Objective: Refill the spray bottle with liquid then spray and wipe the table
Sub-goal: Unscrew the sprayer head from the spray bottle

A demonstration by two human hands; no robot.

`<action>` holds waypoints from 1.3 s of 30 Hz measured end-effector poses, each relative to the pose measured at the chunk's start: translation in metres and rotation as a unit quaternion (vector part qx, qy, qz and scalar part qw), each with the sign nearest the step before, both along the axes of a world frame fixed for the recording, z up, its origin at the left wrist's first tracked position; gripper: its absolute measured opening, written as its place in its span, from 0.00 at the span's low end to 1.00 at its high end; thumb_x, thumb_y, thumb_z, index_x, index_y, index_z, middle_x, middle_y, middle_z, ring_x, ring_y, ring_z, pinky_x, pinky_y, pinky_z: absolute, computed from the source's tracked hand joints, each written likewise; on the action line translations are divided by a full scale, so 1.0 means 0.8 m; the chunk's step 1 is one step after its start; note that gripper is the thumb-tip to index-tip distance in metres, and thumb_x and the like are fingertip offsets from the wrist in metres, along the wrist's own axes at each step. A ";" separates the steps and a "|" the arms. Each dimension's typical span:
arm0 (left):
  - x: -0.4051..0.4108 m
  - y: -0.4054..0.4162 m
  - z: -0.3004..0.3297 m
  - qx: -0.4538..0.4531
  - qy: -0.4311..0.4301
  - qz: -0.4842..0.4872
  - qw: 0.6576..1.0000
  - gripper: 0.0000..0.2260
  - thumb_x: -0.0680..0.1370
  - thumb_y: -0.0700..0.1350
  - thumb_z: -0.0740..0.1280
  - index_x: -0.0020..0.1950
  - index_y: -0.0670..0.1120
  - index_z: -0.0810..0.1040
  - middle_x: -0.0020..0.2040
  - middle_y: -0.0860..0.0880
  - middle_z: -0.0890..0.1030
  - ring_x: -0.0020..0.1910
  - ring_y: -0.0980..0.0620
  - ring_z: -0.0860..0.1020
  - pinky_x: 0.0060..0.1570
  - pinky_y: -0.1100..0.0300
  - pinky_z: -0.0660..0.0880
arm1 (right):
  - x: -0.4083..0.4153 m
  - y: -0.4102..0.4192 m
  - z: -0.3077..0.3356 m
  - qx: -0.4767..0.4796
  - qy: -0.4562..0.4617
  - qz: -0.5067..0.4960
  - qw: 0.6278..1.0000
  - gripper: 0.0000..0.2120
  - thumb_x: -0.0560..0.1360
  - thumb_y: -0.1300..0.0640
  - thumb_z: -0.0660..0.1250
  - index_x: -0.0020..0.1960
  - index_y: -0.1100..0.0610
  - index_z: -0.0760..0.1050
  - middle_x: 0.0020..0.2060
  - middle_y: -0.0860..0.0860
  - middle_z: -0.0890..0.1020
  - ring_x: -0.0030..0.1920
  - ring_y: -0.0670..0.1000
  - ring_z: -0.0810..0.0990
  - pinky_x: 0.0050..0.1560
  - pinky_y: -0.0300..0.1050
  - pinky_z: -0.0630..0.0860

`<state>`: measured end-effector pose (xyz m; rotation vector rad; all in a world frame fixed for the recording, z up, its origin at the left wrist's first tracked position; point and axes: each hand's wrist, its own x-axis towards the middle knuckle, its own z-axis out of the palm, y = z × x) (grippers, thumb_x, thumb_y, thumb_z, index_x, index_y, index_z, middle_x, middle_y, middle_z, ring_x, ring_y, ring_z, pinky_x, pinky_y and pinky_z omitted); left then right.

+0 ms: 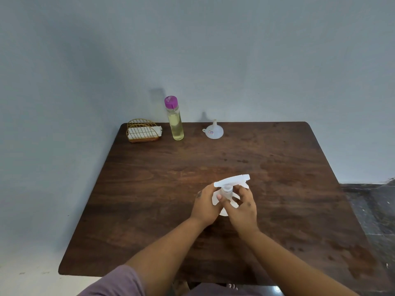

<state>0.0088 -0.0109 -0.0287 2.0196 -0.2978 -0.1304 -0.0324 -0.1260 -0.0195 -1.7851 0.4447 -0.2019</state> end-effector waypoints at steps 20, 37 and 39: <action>0.002 0.003 -0.013 0.051 0.021 0.021 0.998 0.17 0.71 0.50 0.73 0.59 0.52 0.77 0.56 0.57 0.80 0.54 0.56 0.78 0.54 0.59 0.76 | 0.026 -0.026 0.027 -0.038 -0.023 0.172 0.984 0.13 0.77 0.58 0.67 0.61 0.51 0.75 0.53 0.46 0.76 0.53 0.46 0.78 0.55 0.42 0.74; 0.005 0.005 -0.006 0.047 0.020 0.012 0.999 0.17 0.70 0.52 0.73 0.57 0.51 0.78 0.55 0.54 0.81 0.54 0.54 0.78 0.52 0.56 0.77 | 0.019 -0.038 0.020 -0.066 -0.023 0.181 0.981 0.15 0.75 0.56 0.69 0.61 0.50 0.76 0.57 0.45 0.79 0.58 0.45 0.78 0.60 0.52 0.76; 0.004 0.004 -0.003 0.047 0.014 0.012 0.999 0.17 0.70 0.55 0.70 0.57 0.51 0.78 0.54 0.55 0.82 0.52 0.54 0.79 0.50 0.56 0.77 | 0.019 -0.039 0.022 -0.025 -0.008 0.207 0.978 0.23 0.73 0.49 0.71 0.66 0.50 0.70 0.61 0.43 0.78 0.60 0.45 0.77 0.60 0.49 0.76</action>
